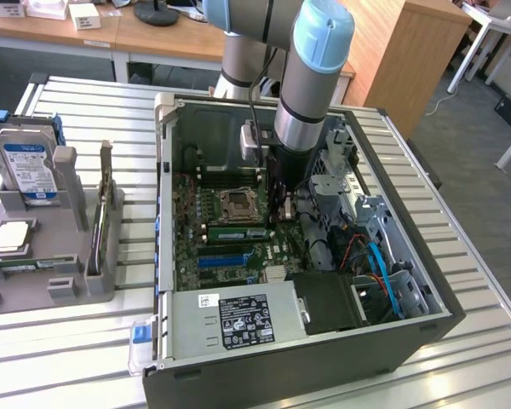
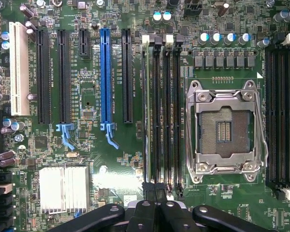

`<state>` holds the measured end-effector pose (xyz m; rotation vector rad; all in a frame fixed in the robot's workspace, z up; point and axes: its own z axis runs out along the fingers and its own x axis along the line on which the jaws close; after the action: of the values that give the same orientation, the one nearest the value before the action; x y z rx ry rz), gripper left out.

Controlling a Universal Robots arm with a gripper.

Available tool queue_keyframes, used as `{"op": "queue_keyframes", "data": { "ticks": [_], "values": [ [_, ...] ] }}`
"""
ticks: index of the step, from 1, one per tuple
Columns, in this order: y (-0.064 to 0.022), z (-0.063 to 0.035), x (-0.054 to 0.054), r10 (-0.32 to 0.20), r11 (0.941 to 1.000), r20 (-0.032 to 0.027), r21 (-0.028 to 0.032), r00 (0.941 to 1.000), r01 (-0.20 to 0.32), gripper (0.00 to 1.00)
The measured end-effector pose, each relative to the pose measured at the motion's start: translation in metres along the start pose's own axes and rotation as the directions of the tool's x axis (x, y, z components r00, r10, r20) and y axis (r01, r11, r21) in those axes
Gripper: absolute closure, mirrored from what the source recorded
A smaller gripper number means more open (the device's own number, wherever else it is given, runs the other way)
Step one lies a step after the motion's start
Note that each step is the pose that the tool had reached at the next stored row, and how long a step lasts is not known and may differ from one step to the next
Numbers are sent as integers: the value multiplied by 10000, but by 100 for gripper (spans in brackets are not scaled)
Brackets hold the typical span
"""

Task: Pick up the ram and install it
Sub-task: 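Press down the ram until it locks into place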

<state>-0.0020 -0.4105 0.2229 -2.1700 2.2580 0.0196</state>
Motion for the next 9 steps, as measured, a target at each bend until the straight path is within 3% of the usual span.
{"op": "queue_keyframes", "data": {
  "ticks": [6,9],
  "values": [
    [0,-7,-2,1,10000,15,2,10000,-1,89],
    [0,-92,-2,2,10000,-9,1,10000,-2,89]
  ]
}}
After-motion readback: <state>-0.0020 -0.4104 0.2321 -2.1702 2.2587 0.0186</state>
